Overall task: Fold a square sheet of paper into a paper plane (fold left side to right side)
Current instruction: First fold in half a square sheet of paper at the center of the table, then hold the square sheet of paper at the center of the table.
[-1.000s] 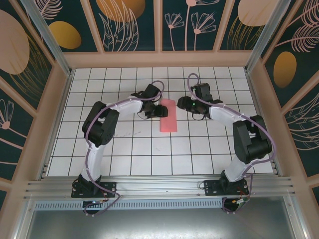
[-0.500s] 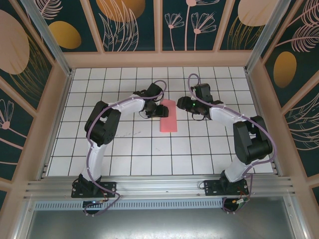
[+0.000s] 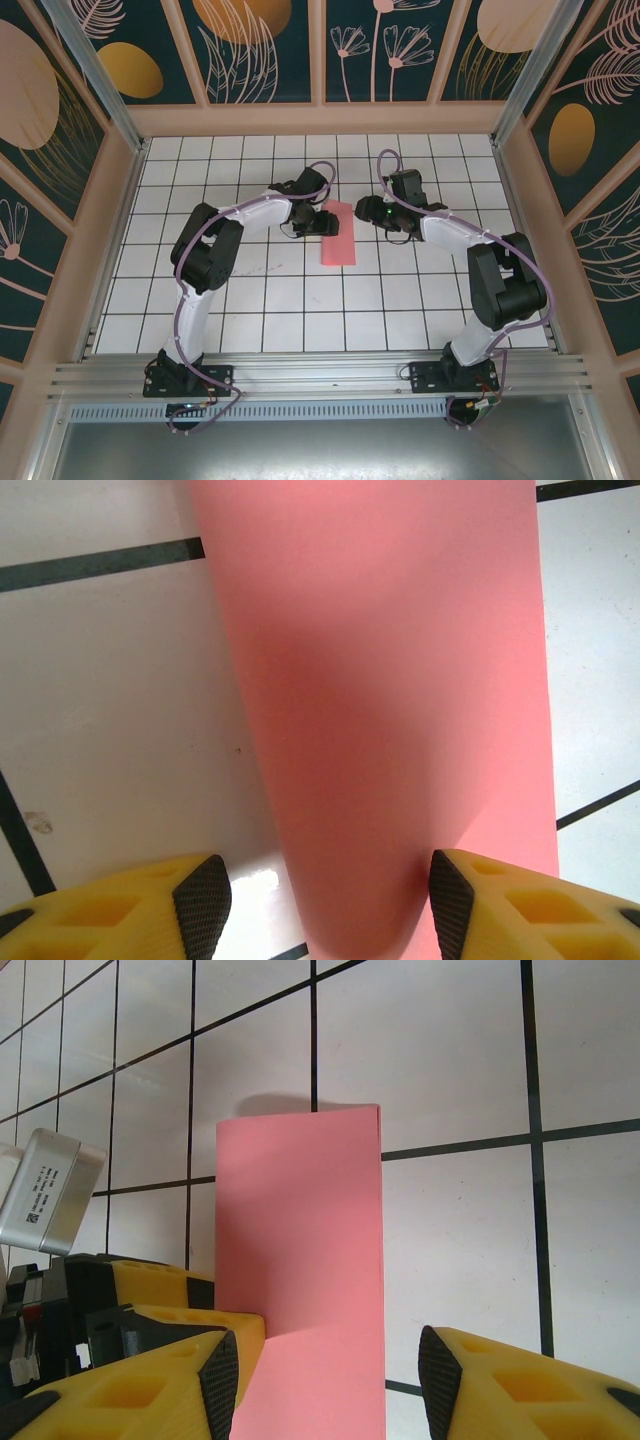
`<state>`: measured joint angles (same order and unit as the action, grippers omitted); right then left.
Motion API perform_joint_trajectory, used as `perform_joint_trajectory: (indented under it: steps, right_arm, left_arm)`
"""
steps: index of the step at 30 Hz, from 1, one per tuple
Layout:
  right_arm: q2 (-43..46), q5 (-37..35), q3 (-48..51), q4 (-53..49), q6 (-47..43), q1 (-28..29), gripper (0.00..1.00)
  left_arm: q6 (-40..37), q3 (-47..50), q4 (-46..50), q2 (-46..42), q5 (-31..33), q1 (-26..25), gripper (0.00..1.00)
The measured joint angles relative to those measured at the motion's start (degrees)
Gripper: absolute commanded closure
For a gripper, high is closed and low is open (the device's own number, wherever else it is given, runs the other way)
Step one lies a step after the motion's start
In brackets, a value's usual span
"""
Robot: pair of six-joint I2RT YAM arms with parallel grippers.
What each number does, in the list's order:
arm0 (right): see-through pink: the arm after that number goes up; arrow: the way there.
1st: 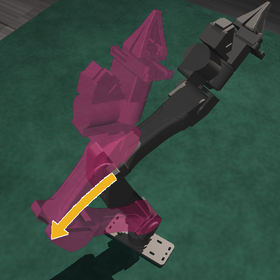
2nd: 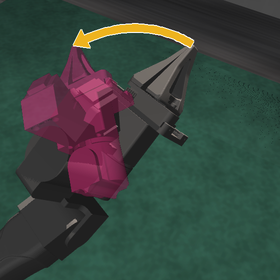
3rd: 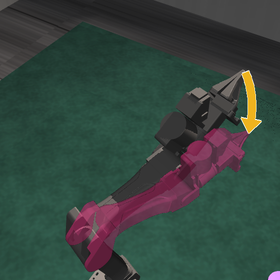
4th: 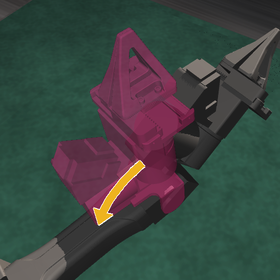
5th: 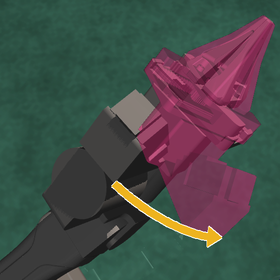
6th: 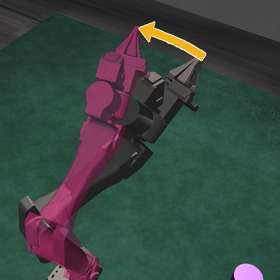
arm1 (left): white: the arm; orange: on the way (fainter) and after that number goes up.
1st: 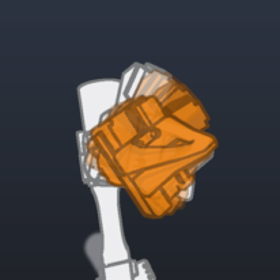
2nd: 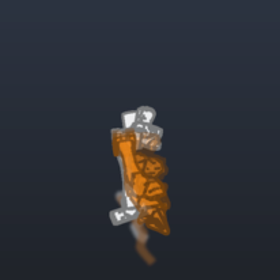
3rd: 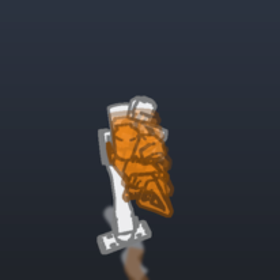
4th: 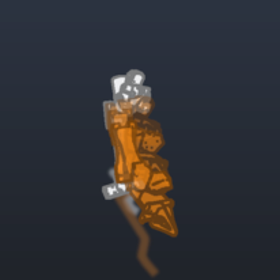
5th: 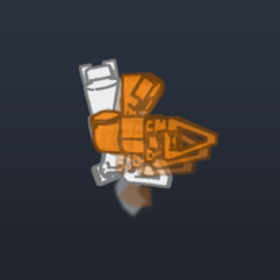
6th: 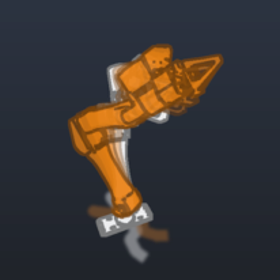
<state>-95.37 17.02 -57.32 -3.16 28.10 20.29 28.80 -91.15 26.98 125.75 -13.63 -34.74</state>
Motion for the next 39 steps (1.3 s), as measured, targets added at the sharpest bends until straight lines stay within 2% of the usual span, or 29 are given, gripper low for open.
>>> perform_joint_trajectory:
  steps: [4,7,16,19,30,39]
  right_arm:
    - [-0.02,0.37,0.00,0.22,0.52,0.00,0.47]
    - [-0.02,1.01,0.00,0.39,0.81,0.00,0.53]
    - [-4.61,4.11,-1.03,1.22,2.08,0.26,0.83]
    - [-7.65,4.90,-2.08,1.22,2.25,0.81,0.88]
    - [-14.36,6.51,-5.66,0.59,2.25,2.75,0.90]
    - [-15.91,6.51,-6.88,-1.66,1.57,3.04,0.90]
  left_arm:
    - [0.00,-0.31,0.26,0.22,0.00,0.00,0.39]
    - [0.00,-0.33,0.31,0.26,0.00,0.00,0.39]
    - [0.00,-0.48,0.52,0.26,0.02,0.00,0.39]
    - [-0.02,-0.74,0.79,0.42,0.04,0.00,0.39]
    - [-0.04,-1.42,1.57,0.70,0.20,0.00,0.39]
    - [-0.07,-1.66,1.88,0.81,0.44,-0.09,0.39]
